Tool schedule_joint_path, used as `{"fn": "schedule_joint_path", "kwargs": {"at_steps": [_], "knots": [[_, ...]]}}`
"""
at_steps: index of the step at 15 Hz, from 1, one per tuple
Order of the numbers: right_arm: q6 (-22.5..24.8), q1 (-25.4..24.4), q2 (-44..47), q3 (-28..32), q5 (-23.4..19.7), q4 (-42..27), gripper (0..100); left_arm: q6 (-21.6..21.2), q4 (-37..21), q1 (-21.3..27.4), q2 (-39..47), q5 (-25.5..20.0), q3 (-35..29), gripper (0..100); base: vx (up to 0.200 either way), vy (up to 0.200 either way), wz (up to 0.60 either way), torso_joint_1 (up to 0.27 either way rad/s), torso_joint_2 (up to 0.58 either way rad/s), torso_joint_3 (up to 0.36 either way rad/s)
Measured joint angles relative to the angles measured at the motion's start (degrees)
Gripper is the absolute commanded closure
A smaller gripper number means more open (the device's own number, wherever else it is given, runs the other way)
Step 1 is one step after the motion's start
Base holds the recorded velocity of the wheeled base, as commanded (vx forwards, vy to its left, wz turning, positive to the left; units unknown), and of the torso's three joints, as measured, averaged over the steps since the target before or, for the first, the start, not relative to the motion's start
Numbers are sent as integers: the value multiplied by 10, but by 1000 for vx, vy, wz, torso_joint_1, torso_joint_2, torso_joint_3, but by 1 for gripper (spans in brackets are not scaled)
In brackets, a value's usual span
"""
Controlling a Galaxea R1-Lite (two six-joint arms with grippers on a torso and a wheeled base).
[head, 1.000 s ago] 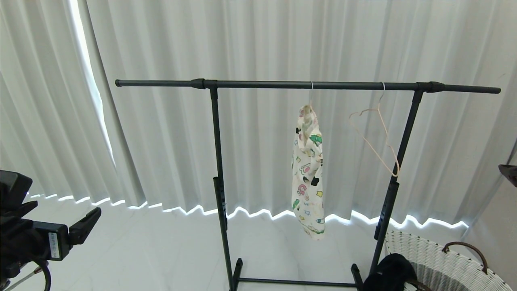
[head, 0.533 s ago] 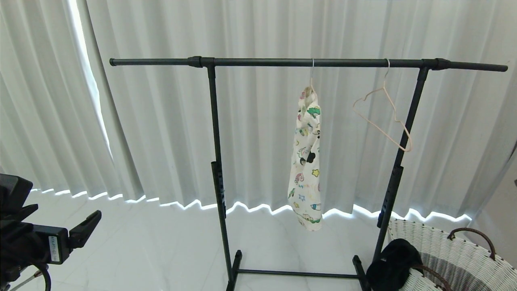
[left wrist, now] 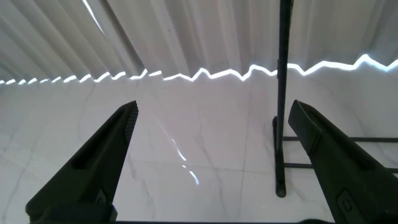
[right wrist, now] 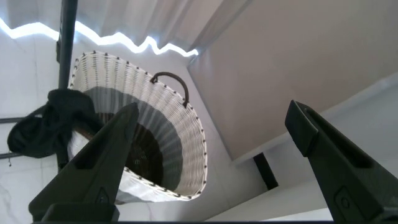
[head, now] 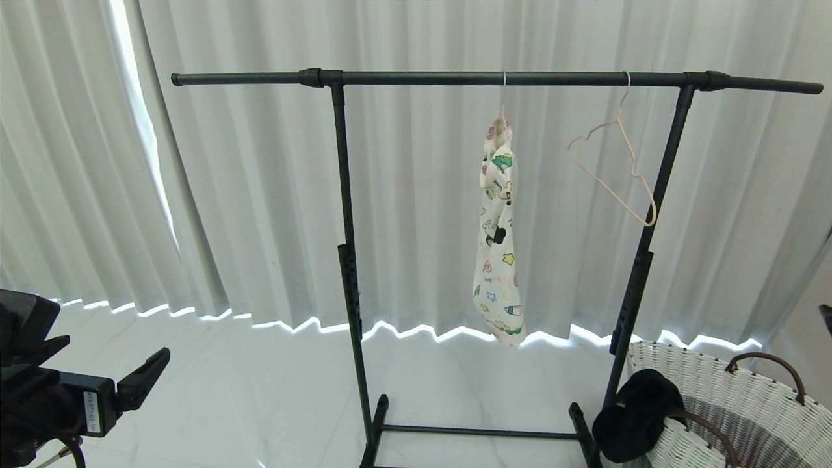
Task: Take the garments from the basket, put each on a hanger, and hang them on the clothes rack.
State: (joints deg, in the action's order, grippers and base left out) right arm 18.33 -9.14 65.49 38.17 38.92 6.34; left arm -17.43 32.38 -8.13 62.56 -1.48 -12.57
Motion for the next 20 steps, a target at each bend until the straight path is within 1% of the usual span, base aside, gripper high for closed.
{"fn": "schedule_joint_path", "kwargs": {"at_steps": [3, 7, 9, 16, 18, 20], "knots": [[0, 1, 0, -9, 0, 2, 0, -4, 1, 7, -2, 0, 3, 0, 200, -200, 0, -1, 4, 7], [0, 5, 1, -15, -2, 3, 0, -7, 0, 34, -9, 0, 10, 0, 200, -200, 0, 4, 5, 5], [0, 6, 1, -19, -2, 3, 0, -7, 0, 39, -11, 0, 11, 0, 200, 0, 0, 2, 7, 0], [-2, 6, 8, -52, -10, 4, 0, -7, 0, 42, -11, 0, 10, 0, 0, 0, 0, 0, 0, 0], [-12, 6, 25, -64, -38, 5, 0, -7, 0, 54, -11, 0, 8, 0, 0, 0, 0, 0, 0, 0], [-28, 6, 59, -77, -56, 6, 0, -7, 1, 80, -12, 0, 5, 0, 0, 0, 0, 0, 0, 0]]}}
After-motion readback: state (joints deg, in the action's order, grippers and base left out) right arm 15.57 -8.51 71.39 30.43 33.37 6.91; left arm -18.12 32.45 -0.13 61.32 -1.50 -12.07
